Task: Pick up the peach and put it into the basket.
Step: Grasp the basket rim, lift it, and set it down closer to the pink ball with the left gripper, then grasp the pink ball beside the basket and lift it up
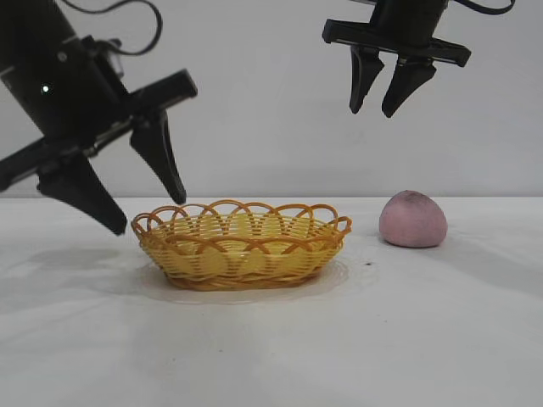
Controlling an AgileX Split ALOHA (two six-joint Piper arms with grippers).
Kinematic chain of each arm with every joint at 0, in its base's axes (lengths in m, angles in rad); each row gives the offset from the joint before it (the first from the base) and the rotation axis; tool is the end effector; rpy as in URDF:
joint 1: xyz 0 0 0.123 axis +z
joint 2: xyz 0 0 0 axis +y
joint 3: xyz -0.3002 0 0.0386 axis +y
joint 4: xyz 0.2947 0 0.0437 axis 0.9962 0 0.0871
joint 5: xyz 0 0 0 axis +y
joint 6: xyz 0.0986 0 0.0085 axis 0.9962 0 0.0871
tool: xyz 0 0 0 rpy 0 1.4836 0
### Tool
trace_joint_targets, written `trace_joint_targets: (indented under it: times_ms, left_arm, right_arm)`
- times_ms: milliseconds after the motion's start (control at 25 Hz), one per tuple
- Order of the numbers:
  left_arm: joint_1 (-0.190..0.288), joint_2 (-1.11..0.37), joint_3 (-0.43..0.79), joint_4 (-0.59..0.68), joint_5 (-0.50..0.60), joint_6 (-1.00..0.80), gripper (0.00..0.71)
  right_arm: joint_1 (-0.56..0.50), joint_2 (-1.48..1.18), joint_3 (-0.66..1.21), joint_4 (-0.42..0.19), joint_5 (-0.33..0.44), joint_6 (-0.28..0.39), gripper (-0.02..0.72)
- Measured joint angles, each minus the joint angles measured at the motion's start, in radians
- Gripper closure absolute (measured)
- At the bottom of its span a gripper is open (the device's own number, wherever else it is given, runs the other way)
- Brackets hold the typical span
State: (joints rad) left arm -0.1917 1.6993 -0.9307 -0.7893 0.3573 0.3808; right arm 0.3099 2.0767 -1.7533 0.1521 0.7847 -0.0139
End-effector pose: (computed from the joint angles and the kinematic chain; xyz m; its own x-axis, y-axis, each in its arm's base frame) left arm 0.3640 -0.0958 0.1650 -0.8573 -0.1959 -0.4762 0.0149 0.9150 -0.4032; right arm 0.4961 0.1700 0.2310 -0.8390 -0.1705 -0.5167 -0.2794 0.9499 0.1401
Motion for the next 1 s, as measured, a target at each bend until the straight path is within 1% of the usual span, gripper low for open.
trace_joint_targets:
  times_ms: [40,120,200,320,360,440,560,720,880,1000]
  left_arm:
    - [0.027,0.000,0.000,0.061,0.003,-0.003,0.330]
    - [0.073,0.013,0.000,0.256,0.016,-0.061,0.330]
    - [0.101,0.026,0.000,0.430,0.033,-0.153,0.330]
    - [0.110,0.032,0.000,0.677,0.041,-0.319,0.330]
    - [0.110,0.032,-0.006,0.752,0.059,-0.378,0.330]
    - [0.110,0.032,-0.021,0.858,0.091,-0.466,0.330]
    - [0.110,0.032,-0.047,0.937,0.129,-0.551,0.330]
    - [0.110,-0.017,-0.056,0.945,0.137,-0.580,0.330]
    - [0.110,-0.148,-0.060,0.947,0.178,-0.585,0.330]
    - [0.110,-0.300,-0.010,0.954,0.200,-0.585,0.330]
  right_arm:
    - [0.000,0.000,0.000,0.000,0.000,0.000,0.429]
    - [0.000,0.000,0.000,0.001,0.000,0.000,0.429]
    - [0.000,0.000,0.000,0.004,0.000,0.000,0.429]
    - [0.000,0.000,0.000,0.009,0.000,0.000,0.429]
    - [0.000,0.000,0.000,0.011,0.000,0.000,0.429]
    - [0.000,0.000,0.000,0.016,0.001,0.000,0.429]
    - [0.000,0.000,0.000,0.023,0.010,-0.001,0.429]
    - [0.000,0.000,0.000,0.027,0.030,-0.001,0.429]
    - [0.000,0.000,0.000,0.029,0.036,-0.001,0.429]
    - [0.000,0.000,0.000,0.029,0.047,-0.001,0.429]
